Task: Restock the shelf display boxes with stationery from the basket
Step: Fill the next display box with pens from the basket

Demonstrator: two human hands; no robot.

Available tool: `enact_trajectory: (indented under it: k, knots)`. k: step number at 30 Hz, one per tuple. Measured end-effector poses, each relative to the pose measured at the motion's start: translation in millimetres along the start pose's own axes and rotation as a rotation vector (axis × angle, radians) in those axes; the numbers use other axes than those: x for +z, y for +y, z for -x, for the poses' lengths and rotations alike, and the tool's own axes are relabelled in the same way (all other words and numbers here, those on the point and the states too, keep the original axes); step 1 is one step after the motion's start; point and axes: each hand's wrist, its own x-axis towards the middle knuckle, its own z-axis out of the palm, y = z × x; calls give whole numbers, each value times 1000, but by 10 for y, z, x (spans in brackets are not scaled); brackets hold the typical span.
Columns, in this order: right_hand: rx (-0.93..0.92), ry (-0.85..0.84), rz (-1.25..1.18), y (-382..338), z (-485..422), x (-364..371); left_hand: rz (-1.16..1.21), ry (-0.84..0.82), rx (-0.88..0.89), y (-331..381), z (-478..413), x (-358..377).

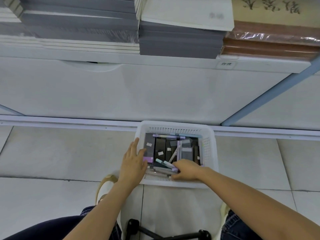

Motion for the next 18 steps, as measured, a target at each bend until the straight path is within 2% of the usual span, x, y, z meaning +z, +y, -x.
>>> enact_trajectory:
  k: [2, 5, 7, 10, 13, 15, 18]
  knots:
    - [-19, 66, -124, 29, 4, -66, 14, 44, -9, 27, -4, -22]
    - [-61, 146, -367, 45, 6, -218, 97, 276, 10, 95, -27, -34]
    - [-90, 193, -475, 24, -9, -286, 293, 332, -40, 168, -56, -57]
    - [-113, 244, -585, -33, -24, -329, 693, 132, -360, 345, -146, -120]
    - [-130, 253, -611, -33, -14, -351, 1050, -144, -572, 437, -249, -137]
    - [-151, 262, -636, -11, 23, -366, 1303, -300, -578, 473, -284, -139]
    - [-179, 234, -638, -6, 66, -360, 1368, -332, -362, 569, -295, -89]
